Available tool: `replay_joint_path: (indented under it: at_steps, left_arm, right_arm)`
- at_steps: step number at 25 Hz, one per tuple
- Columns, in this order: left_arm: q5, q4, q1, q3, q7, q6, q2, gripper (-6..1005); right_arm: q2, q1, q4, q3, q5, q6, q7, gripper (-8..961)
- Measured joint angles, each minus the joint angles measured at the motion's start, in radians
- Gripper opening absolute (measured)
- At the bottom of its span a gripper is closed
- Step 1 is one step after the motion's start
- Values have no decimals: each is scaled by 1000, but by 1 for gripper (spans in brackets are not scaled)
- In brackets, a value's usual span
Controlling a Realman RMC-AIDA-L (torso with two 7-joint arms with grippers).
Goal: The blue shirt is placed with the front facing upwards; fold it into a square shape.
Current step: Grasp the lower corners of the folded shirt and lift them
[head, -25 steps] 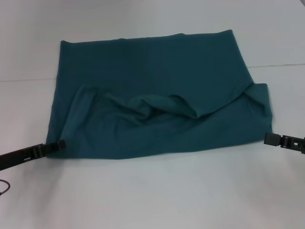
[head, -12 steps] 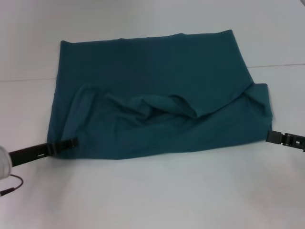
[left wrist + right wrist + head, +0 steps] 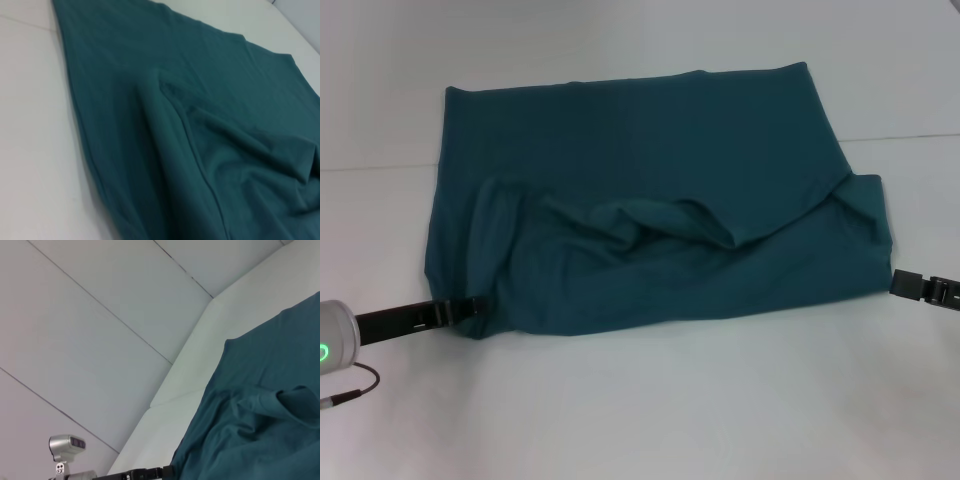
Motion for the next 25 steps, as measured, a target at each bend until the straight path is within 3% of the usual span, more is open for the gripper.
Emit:
replay_joint_path:
  at_steps: [9, 13, 17, 21, 25]
  left_arm:
    - [-7, 13, 9, -4, -1, 5, 1, 203]
    - [-53, 27, 16, -27, -15, 66, 13, 76]
    - [-71, 20, -7, -102, -144, 196, 53, 50]
    - [-63, -16, -42, -134, -311, 252, 91, 53]
    - [-61, -45, -57, -136, -338, 242, 101, 56]
  right_arm:
    - [0, 1, 2, 2, 1, -3, 0, 916]
    - [-9, 0, 2, -4, -5, 1, 0, 917]
    - [-36, 18, -9, -1, -73, 9, 25, 917]
    - [-81, 59, -51, 1, -161, 42, 99, 917]
    - [-113, 106, -112, 1, -240, 64, 189, 917]
